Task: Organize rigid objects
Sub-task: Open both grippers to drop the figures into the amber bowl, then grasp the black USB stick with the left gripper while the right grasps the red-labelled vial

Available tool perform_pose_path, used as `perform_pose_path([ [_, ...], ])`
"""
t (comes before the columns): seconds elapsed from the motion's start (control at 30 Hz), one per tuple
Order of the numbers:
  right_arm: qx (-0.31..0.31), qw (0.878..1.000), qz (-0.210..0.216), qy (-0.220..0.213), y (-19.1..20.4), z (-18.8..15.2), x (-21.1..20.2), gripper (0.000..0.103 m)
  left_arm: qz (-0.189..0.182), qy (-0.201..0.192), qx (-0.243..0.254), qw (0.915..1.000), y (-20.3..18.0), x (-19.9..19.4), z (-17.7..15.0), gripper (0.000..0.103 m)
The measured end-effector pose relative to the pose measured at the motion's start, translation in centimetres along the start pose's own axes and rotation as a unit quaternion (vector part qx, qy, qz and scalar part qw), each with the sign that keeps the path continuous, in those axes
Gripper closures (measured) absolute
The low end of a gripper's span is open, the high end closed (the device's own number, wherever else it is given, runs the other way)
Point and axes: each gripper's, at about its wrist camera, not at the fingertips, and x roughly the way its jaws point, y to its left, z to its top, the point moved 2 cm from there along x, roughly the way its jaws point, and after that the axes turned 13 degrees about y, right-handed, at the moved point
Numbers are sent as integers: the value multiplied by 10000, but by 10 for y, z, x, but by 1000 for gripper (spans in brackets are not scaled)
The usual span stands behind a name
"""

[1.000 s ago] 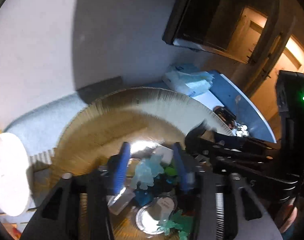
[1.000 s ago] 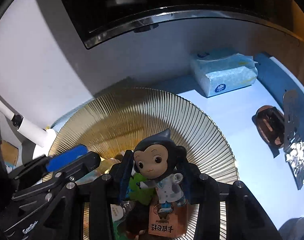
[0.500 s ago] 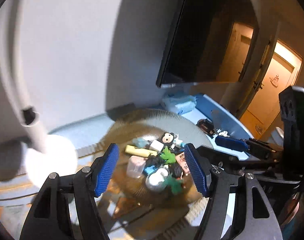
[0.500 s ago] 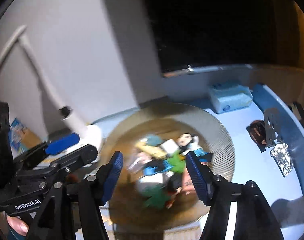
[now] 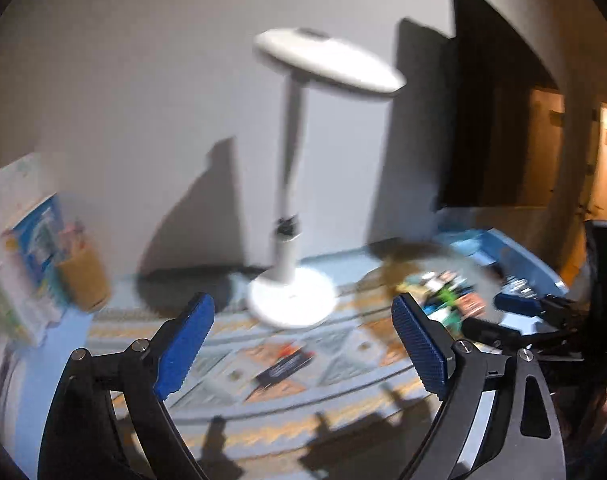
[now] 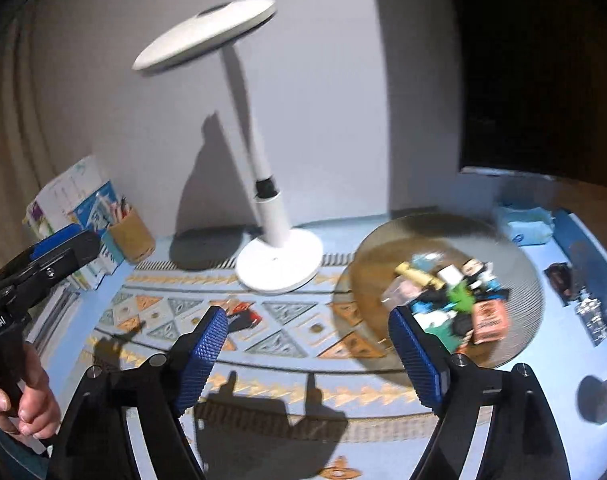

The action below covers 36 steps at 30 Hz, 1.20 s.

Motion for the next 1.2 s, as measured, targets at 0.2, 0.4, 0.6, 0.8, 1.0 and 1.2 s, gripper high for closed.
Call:
perform_pose_path([
  [0.2, -185, 9987, -207, 418, 27, -34, 58, 21, 161, 632, -533, 9964, 42, 56, -64, 13],
  [0.4, -398, 9959, -483, 650, 40, -59, 103, 21, 425, 952, -551, 9930, 49, 91, -96, 13],
  [0.6, -430, 9937, -675, 789, 36, -70, 127, 21, 361, 1149, -694, 9903, 50, 106, -107, 13],
  [0.8, -273, 9932, -660, 915, 28, -72, 139, 21, 546, 1099, -562, 9908, 45, 107, -108, 13],
  [1.0, -213, 9927, -683, 968, 26, -72, 142, 21, 567, 1103, -431, 9913, 40, 107, -108, 13],
  [1.2, -92, 9925, -629, 1044, 21, -72, 145, 21, 472, 1151, -505, 9909, 44, 107, -108, 13],
])
